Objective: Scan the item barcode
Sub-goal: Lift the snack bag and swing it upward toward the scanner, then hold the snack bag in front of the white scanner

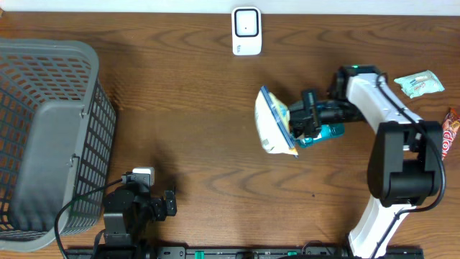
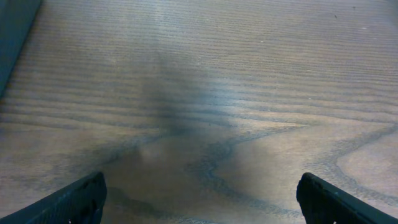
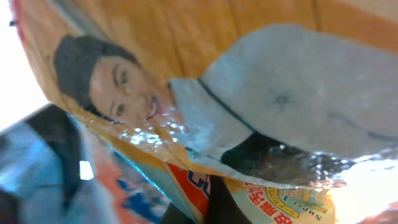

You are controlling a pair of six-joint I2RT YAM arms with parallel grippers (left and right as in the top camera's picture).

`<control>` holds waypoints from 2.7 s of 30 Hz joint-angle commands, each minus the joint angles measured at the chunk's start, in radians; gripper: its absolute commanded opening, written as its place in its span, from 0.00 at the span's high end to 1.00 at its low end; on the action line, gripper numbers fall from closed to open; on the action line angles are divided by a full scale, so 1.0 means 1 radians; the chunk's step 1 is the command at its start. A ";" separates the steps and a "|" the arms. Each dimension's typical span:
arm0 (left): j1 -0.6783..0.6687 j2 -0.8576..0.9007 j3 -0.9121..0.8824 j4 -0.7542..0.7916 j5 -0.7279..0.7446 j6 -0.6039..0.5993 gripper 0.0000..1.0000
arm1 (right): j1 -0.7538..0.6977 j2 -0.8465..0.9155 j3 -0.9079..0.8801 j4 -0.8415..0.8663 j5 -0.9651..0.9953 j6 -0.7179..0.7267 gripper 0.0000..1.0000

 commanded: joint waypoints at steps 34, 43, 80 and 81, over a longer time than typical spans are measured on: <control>0.000 -0.002 -0.005 -0.012 0.001 0.010 0.02 | 0.022 -0.049 0.000 -0.081 0.158 -0.821 0.99; 0.000 -0.002 -0.005 -0.012 0.001 0.010 0.02 | 0.026 -0.049 0.021 -0.032 0.117 -1.283 0.99; 0.000 -0.002 -0.005 -0.012 0.001 0.010 0.02 | 0.282 -0.087 0.187 1.471 1.565 0.250 0.98; 0.000 -0.002 -0.005 -0.012 0.001 0.010 0.02 | 0.296 -0.083 0.187 1.498 1.617 0.249 0.98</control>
